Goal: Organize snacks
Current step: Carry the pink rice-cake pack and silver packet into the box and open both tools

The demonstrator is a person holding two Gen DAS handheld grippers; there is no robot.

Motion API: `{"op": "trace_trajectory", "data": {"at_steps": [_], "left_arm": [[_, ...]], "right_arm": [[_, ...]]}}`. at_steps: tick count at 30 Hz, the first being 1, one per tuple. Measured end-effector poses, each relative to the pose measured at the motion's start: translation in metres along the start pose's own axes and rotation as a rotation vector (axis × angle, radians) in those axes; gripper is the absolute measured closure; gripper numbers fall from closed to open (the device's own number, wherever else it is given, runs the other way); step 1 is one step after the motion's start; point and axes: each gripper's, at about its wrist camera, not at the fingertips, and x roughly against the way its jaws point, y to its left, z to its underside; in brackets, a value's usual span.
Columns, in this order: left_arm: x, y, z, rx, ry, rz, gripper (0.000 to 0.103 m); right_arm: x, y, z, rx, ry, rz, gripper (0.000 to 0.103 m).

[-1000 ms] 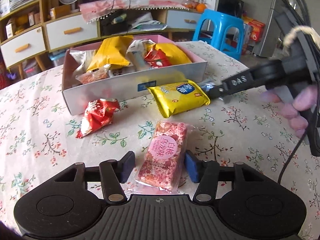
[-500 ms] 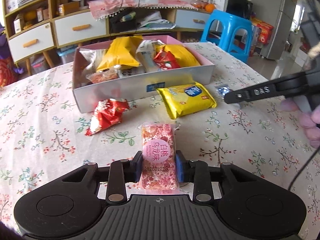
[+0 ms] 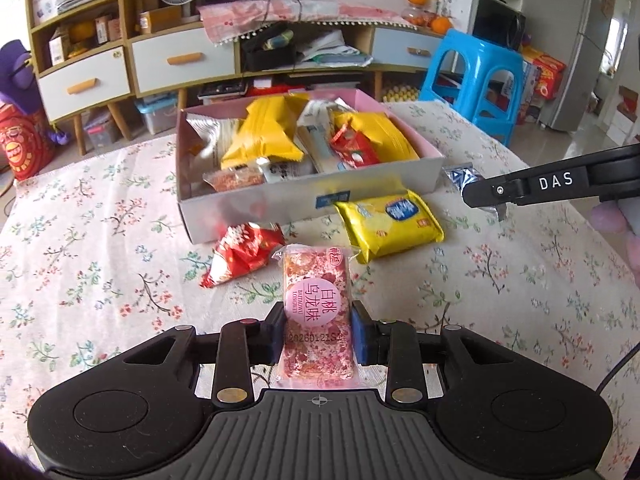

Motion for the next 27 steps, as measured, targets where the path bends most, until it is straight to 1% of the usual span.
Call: {"op": "trace_trajectory", "data": {"at_steps": [8, 13, 18, 23, 27], "left_arm": [[0.02, 0.014, -0.022, 0.055, -0.075, -0.025, 0.073], [0.026, 0.026, -0.034, 0.086, -0.115, -0.047, 0.073], [0.017, 0.036, -0.044, 0.106, -0.105, -0.06, 0.073], [0.001, 0.05, -0.064, 0.114, -0.11, -0.075, 0.073], [-0.019, 0.059, -0.085, 0.092, -0.101, -0.095, 0.073]], "right_arm": [[0.012, 0.011, -0.023, -0.027, -0.057, -0.043, 0.093], [0.013, 0.022, -0.035, -0.043, -0.087, -0.08, 0.093], [0.003, 0.033, -0.044, -0.029, -0.113, -0.119, 0.093], [-0.014, 0.033, -0.051, -0.07, -0.115, -0.212, 0.093], [-0.03, 0.032, -0.058, -0.133, -0.107, -0.284, 0.093]]}}
